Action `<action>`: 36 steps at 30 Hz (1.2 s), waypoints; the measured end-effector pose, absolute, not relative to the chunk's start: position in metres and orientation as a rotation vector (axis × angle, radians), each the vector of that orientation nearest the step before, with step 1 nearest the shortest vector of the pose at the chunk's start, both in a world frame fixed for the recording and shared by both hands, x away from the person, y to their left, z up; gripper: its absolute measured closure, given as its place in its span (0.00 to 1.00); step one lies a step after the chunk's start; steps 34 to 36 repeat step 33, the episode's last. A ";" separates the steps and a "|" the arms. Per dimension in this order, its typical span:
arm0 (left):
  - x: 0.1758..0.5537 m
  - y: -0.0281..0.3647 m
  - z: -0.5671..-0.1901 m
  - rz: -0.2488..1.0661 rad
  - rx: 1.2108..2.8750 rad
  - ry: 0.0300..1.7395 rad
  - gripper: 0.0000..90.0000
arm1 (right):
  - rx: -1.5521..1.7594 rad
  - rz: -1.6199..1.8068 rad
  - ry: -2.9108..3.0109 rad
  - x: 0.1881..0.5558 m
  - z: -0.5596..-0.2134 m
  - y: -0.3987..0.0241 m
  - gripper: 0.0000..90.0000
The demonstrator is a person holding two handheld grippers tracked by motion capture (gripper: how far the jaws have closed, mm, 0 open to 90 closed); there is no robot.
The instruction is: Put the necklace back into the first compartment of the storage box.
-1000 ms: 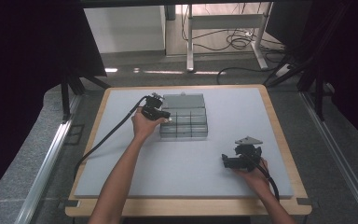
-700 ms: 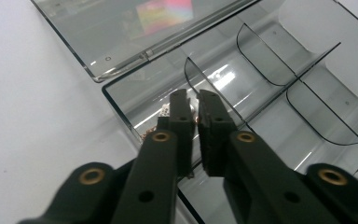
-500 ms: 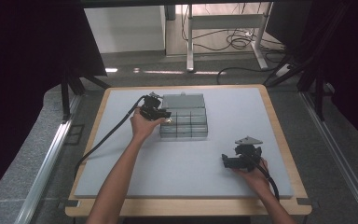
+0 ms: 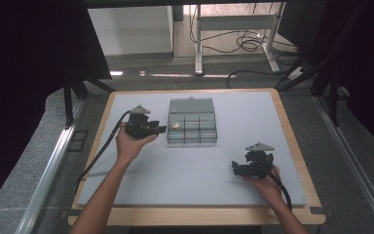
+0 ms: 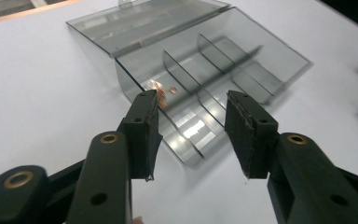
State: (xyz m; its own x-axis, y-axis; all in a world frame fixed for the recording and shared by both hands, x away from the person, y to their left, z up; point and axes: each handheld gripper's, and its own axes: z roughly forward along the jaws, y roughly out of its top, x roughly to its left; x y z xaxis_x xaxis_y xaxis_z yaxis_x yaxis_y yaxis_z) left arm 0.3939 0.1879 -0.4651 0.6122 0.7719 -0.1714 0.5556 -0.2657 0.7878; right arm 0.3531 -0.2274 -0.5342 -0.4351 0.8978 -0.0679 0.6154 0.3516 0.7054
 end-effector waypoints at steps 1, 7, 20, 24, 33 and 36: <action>0.394 0.188 -0.465 0.310 1.956 1.052 0.59 | 1.318 0.846 2.172 0.353 -0.534 -0.227 0.03; 0.354 0.200 -0.475 0.292 1.938 1.023 0.58 | 1.321 0.843 2.172 0.353 -0.534 -0.227 0.03; 0.307 0.211 -0.501 0.296 2.004 1.021 0.56 | 1.324 0.844 2.171 0.353 -0.534 -0.227 0.03; 0.306 0.215 -0.502 0.306 1.997 1.044 0.56 | 1.323 0.844 2.171 0.353 -0.534 -0.227 0.03; 0.310 0.215 -0.503 0.288 1.970 1.068 0.55 | 1.325 0.845 2.176 0.353 -0.534 -0.227 0.03; 0.310 0.215 -0.503 0.288 1.970 1.068 0.55 | 1.325 0.845 2.176 0.353 -0.534 -0.227 0.03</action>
